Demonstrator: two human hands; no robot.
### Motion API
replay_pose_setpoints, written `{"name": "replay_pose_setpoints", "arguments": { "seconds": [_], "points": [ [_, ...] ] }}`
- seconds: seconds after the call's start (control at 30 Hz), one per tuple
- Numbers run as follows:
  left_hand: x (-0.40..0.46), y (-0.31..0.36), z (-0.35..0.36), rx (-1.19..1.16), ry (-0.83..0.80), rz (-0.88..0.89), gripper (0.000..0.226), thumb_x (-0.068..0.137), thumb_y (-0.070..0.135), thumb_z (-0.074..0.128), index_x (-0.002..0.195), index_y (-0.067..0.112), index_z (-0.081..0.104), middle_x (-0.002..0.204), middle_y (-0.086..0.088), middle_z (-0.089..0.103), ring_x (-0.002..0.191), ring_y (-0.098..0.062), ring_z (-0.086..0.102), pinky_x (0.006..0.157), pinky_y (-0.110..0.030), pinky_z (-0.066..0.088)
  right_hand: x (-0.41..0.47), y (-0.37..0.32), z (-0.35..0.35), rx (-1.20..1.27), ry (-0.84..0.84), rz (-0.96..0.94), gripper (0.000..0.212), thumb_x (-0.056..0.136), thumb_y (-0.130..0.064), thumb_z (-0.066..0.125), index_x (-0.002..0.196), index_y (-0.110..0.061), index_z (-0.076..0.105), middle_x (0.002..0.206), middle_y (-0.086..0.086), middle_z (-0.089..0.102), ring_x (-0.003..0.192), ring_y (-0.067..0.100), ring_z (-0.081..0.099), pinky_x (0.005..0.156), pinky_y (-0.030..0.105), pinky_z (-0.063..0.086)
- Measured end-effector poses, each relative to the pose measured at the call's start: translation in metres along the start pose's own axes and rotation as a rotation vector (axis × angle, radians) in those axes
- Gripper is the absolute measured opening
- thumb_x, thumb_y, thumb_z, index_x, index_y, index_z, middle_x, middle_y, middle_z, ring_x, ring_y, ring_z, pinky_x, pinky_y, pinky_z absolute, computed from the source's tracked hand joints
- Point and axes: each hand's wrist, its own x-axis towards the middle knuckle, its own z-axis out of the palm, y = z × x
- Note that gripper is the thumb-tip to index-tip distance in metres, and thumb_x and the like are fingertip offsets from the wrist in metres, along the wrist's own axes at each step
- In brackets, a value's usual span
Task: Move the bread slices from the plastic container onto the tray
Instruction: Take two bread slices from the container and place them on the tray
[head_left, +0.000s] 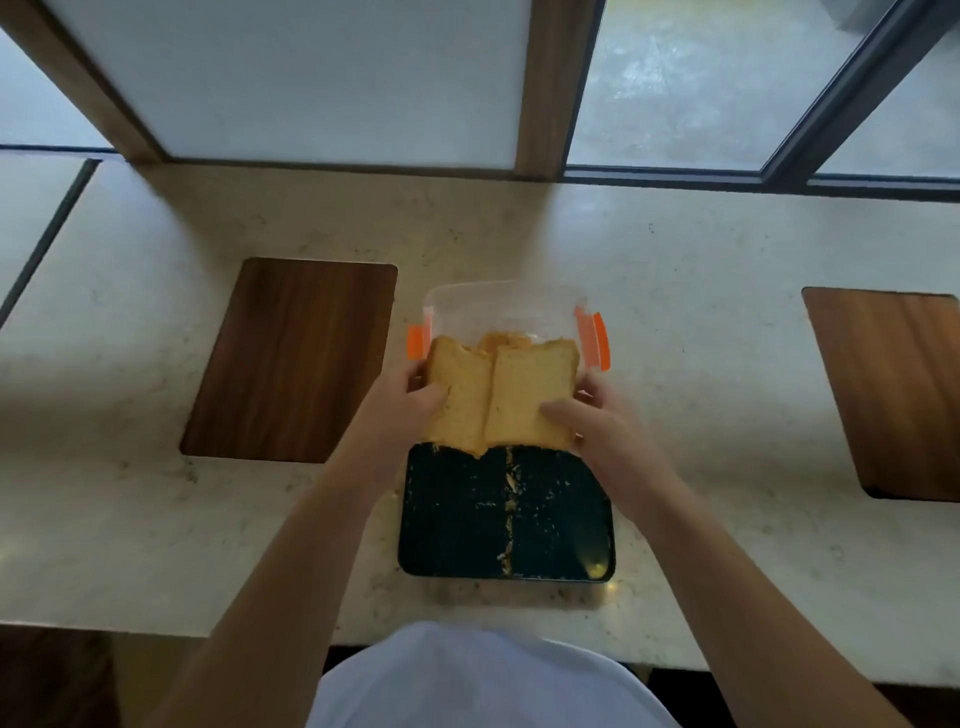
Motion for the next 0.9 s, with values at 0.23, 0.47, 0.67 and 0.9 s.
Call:
{"name": "replay_pose_setpoints", "arguments": {
  "seconds": [0.23,0.47,0.67,0.9],
  "points": [
    [-0.038,-0.098,-0.041,-0.224,0.118,-0.358,0.048,0.096,0.01,0.054,0.143,0.013,0.046,0.129,-0.012,0.057,0.11,-0.029,0.06,0.088,-0.047,0.055,-0.017,0.079,0.012,-0.193,-0.112,0.239,0.024,0.09,-0.013,0.071,0.112,-0.016,0.062,0.116,0.008,0.068,0.104,0.023,0.069,0.086,0.04,0.061],
    [-0.052,-0.132,-0.059,-0.162,0.191,-0.364,0.051,0.093,0.011,0.053,0.143,0.018,0.047,0.124,-0.009,0.059,0.111,-0.03,0.059,0.099,-0.056,0.048,0.027,0.108,0.032,-0.385,-0.108,0.396,0.02,0.091,-0.013,0.063,0.108,-0.022,0.064,0.116,0.007,0.064,0.104,0.022,0.064,0.076,0.033,0.057],
    [-0.056,-0.135,-0.065,-0.16,0.169,-0.376,0.038,0.092,0.015,0.055,0.129,0.022,0.055,0.117,-0.008,0.062,0.107,-0.028,0.061,0.095,-0.052,0.052,0.067,0.097,0.056,-0.53,-0.108,0.446,0.028,0.09,-0.015,0.06,0.114,-0.03,0.059,0.118,0.0,0.054,0.113,0.024,0.052,0.099,0.045,0.051],
    [-0.053,-0.143,-0.077,-0.195,0.176,-0.376,0.028,0.092,0.012,0.055,0.12,0.018,0.059,0.111,-0.012,0.064,0.102,-0.029,0.064,0.093,-0.051,0.053,0.094,0.093,0.085,-0.908,-0.077,0.354,0.043,0.095,-0.024,0.055,0.132,-0.003,0.061,0.119,0.016,0.067,0.105,0.033,0.063,0.092,0.046,0.053]
  ]
}}
